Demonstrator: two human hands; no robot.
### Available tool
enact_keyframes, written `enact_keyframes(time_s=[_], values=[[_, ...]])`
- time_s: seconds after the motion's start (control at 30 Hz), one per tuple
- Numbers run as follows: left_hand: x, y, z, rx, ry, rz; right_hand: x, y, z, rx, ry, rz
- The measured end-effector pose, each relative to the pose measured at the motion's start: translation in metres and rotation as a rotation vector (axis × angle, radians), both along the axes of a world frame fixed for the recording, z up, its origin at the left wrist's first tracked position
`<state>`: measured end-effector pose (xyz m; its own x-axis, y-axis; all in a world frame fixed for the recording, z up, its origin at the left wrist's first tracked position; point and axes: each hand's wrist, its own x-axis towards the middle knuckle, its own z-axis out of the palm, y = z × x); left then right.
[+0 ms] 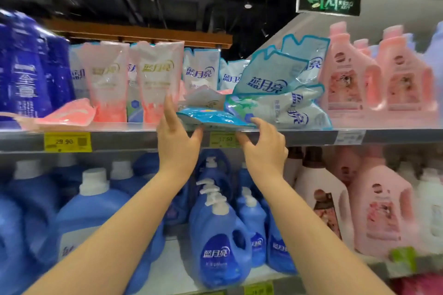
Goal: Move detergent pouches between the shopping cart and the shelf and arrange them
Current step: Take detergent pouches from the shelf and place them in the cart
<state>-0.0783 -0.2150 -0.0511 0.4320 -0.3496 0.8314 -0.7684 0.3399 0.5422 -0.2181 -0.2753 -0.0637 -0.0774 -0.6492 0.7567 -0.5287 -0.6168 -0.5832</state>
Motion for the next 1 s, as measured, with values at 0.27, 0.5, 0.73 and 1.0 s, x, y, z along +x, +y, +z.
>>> enact_keyframes(time_s=[0.27, 0.5, 0.73, 1.0], values=[[0.024, -0.018, 0.02, -0.13, 0.094, -0.037, 0.045, -0.027, 0.029, -0.113, -0.495, 0.569], [0.042, -0.02, 0.035, -0.096, 0.186, -0.141, 0.071, 0.009, 0.082, -0.047, -0.876, 0.986], [0.038, 0.003, 0.072, -0.207, 0.264, -0.297, 0.071, 0.065, 0.118, -0.106, -0.926, 1.15], [0.03, 0.069, 0.106, -0.378, 0.226, -0.453, 0.065, 0.137, 0.152, -0.251, -0.874, 1.065]])
